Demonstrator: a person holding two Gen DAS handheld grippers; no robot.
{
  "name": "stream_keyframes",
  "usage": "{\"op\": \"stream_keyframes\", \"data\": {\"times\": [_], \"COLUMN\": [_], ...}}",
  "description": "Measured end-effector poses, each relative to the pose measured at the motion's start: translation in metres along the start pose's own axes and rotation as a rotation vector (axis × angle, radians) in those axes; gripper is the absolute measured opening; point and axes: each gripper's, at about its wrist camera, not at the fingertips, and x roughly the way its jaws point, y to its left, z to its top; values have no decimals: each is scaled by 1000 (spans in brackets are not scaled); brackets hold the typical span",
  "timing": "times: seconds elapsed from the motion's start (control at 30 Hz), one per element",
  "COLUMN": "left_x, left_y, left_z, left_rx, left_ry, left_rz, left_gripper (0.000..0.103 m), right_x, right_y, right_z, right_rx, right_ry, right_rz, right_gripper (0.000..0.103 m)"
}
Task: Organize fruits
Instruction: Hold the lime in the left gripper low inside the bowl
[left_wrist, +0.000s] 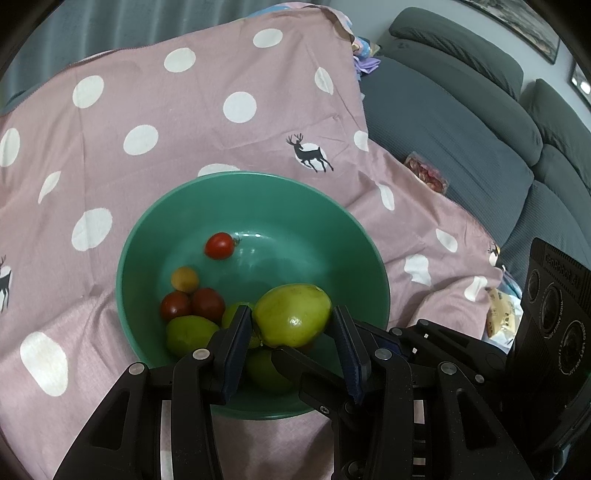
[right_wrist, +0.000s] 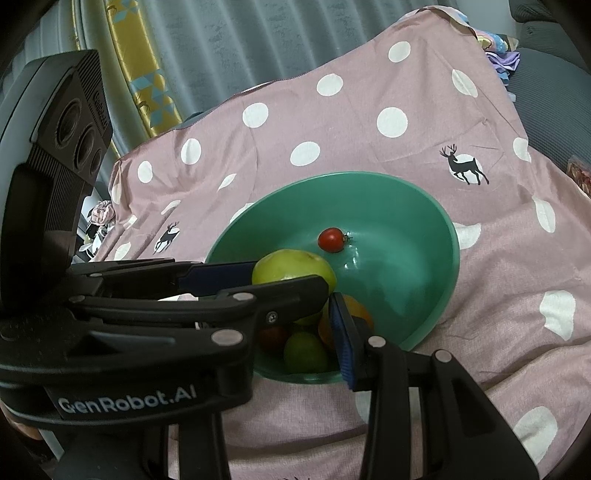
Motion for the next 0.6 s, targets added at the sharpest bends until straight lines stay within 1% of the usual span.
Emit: {"op": "stream_keyframes", "data": {"times": [0.3,0.43,0.6], "left_x": [0,0,-1], "left_y": [1,-2,0], "left_z": [-2,-11,-12], "left_rx": [-3,-8,-7], "left_ry": [2,7,9], "left_rz": [-1,0,-2], "left_gripper": [45,45,45], "right_x": [2,3,4], "right_y": [0,0,2], "right_z": [-1,-1,-2], "right_rx": [-5,-7,-10], "right_ry": [9,14,18], "right_rz": [0,1,-2], "right_gripper": [39,39,39]}}
